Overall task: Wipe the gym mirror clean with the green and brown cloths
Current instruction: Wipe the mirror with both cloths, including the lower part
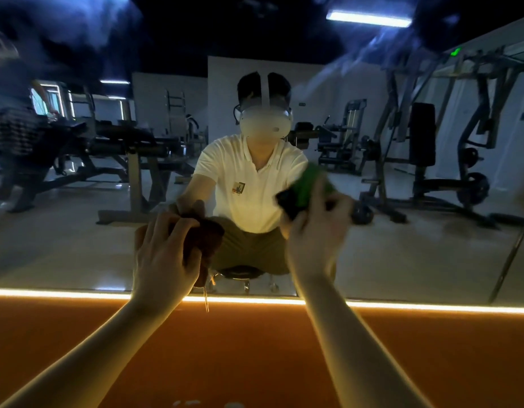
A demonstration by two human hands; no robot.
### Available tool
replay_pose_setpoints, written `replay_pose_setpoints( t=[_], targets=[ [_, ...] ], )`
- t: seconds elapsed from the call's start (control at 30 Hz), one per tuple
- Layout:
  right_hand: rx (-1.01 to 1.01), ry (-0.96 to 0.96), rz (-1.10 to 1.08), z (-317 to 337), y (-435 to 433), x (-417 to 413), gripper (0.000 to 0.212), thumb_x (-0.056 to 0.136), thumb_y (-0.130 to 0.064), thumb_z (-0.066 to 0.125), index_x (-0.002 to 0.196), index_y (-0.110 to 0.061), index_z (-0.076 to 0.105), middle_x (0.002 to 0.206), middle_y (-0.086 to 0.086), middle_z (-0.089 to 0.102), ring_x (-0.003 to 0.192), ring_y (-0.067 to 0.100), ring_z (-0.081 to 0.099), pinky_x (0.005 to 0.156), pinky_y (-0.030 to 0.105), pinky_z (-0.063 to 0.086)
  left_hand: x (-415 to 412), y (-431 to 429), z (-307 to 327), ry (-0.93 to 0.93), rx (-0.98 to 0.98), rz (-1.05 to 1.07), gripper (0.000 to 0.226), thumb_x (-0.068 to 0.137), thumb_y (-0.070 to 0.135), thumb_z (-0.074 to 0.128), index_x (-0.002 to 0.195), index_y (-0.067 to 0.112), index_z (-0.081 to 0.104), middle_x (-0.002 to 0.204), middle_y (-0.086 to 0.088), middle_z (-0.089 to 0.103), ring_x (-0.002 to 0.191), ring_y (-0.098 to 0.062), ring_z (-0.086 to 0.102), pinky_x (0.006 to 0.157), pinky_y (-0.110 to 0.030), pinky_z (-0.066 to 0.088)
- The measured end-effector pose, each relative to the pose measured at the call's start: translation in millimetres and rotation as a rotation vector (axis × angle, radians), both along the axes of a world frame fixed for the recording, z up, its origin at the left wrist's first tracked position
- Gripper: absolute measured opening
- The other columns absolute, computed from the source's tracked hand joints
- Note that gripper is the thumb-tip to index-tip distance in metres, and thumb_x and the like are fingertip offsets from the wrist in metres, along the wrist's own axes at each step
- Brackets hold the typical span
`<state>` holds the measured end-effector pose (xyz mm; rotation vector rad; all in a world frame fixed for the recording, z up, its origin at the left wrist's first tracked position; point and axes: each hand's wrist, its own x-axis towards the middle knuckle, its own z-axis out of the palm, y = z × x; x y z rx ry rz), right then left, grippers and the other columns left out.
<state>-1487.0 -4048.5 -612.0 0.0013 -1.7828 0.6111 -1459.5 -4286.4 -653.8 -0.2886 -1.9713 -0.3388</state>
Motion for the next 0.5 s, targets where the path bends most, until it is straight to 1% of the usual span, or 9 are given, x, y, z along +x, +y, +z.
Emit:
replay_pose_setpoints(
  t=[0.07, 0.1, 0.13, 0.2, 0.27, 0.33, 0.37, 0.43, 0.5],
  targets=[
    [0.240, -0.081, 0.163, -21, -37, -2, 0.043, 0.099, -0.031, 0.051, 0.142, -0.027, 0.056, 0.120, -0.003, 0.051, 0.110, 0.004, 0.051, 0.087, 0.031, 0.048, 2, -13, 1, -0.024, 0.059, 0.025, 0.035, 0.080, 0.017, 0.062, 0.113, 0.006, 0.062, 0.115, -0.017, 0.058, 0.106, -0.033, 0.053, 0.094, -0.034, 0.028],
    [0.342, -0.126, 0.331, -33, -50, 1, 0.031, 0.102, -0.035, 0.050, 0.130, -0.029, 0.062, 0.110, -0.011, 0.054, 0.101, -0.002, 0.053, 0.083, 0.034, 0.050, 3, -21, 0, -0.039, 0.096, 0.037, 0.034, 0.080, 0.016, 0.059, 0.112, 0.006, 0.061, 0.113, -0.016, 0.057, 0.106, -0.033, 0.053, 0.093, -0.035, 0.029],
    [0.499, -0.141, 0.438, -46, -60, 3, 0.025, 0.103, -0.035, 0.053, 0.124, -0.028, 0.064, 0.103, -0.010, 0.056, 0.093, -0.001, 0.054, 0.080, 0.035, 0.048, 4, -28, -1, -0.050, 0.122, 0.047, 0.034, 0.079, 0.017, 0.056, 0.111, 0.006, 0.061, 0.112, -0.016, 0.056, 0.105, -0.034, 0.052, 0.091, -0.037, 0.030],
    [0.901, -0.165, 0.422, -60, -60, 8, 0.033, 0.099, -0.030, 0.061, 0.132, -0.024, 0.062, 0.107, 0.002, 0.056, 0.096, 0.015, 0.054, 0.084, 0.037, 0.044, 5, -36, -4, -0.052, 0.126, 0.048, 0.035, 0.079, 0.020, 0.050, 0.108, 0.005, 0.060, 0.109, -0.016, 0.055, 0.103, -0.034, 0.050, 0.088, -0.037, 0.030],
    [0.995, -0.194, 0.405, -55, -36, 8, 0.034, 0.099, -0.035, 0.058, 0.130, -0.023, 0.064, 0.106, 0.004, 0.057, 0.095, 0.019, 0.054, 0.087, 0.036, 0.045, 3, -34, -5, -0.051, 0.120, 0.031, 0.036, 0.079, 0.021, 0.048, 0.108, 0.004, 0.061, 0.109, -0.017, 0.055, 0.103, -0.034, 0.050, 0.089, -0.036, 0.029],
    [0.735, -0.230, 0.389, -34, -3, 8, 0.027, 0.102, -0.050, 0.051, 0.106, -0.029, 0.068, 0.091, -0.003, 0.062, 0.084, 0.006, 0.057, 0.084, 0.030, 0.050, 1, -28, -5, -0.054, 0.119, 0.006, 0.033, 0.080, 0.018, 0.053, 0.109, 0.004, 0.061, 0.111, -0.017, 0.055, 0.104, -0.034, 0.051, 0.090, -0.037, 0.030],
    [0.636, -0.203, 0.221, -25, 18, 9, 0.026, 0.101, -0.053, 0.051, 0.098, -0.032, 0.066, 0.085, -0.005, 0.062, 0.078, 0.005, 0.058, 0.078, 0.026, 0.052, -1, -25, -6, -0.055, 0.110, -0.002, 0.033, 0.080, 0.017, 0.056, 0.109, 0.004, 0.061, 0.112, -0.017, 0.055, 0.104, -0.034, 0.051, 0.091, -0.037, 0.031],
    [0.394, -0.175, -0.010, -19, 62, 12, 0.022, 0.102, -0.035, 0.053, 0.120, -0.028, 0.063, 0.093, 0.006, 0.064, 0.078, 0.014, 0.057, 0.069, 0.032, 0.051, -3, -21, -9, -0.057, 0.083, -0.011, 0.033, 0.080, 0.015, 0.060, 0.111, 0.004, 0.062, 0.115, -0.019, 0.055, 0.107, -0.035, 0.052, 0.093, -0.038, 0.032],
    [0.072, -0.126, -0.145, -27, 99, 10, 0.047, 0.097, -0.011, 0.055, 0.143, -0.013, 0.047, 0.112, 0.022, 0.057, 0.087, 0.024, 0.054, 0.070, 0.041, 0.052, -4, -21, -11, -0.070, 0.080, -0.018, 0.033, 0.080, 0.013, 0.066, 0.112, 0.005, 0.061, 0.116, -0.018, 0.054, 0.108, -0.035, 0.052, 0.094, -0.039, 0.034]
  ],
)
